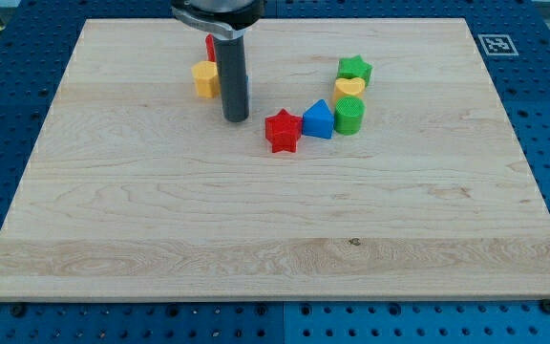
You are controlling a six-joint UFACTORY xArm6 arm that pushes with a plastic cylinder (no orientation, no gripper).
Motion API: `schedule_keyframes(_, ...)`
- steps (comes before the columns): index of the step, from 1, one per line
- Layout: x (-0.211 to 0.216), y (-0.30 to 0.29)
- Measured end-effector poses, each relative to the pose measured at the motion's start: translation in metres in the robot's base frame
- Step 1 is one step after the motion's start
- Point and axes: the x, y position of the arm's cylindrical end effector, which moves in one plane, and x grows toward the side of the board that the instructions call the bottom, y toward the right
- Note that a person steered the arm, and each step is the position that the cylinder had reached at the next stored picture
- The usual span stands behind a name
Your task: Push the blue cube to the left
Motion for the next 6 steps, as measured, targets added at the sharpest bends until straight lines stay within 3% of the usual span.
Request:
schedule_keyframes(2, -0.018, 0.036)
schedule_keyframes(4, -0.058, 0.034)
schedule_keyframes(6, -0.047, 0.0)
